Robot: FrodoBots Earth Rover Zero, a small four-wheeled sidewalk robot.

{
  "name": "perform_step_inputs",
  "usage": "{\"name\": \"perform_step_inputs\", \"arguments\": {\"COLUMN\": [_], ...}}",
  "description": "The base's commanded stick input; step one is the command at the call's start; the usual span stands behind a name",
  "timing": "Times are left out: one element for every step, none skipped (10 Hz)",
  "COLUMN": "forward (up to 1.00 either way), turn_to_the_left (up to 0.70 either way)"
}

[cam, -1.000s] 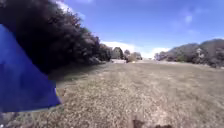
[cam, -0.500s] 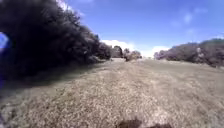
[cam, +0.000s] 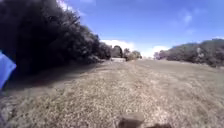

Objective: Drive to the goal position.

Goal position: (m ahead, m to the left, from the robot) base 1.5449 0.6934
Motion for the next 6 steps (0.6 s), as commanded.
{"name": "perform_step_inputs", "arguments": {"forward": [0.70,0.70,0.70,0.70,0.70,0.70], "turn_to_the_left": [0.00,0.00,0.00,0.00,0.00,0.00]}}
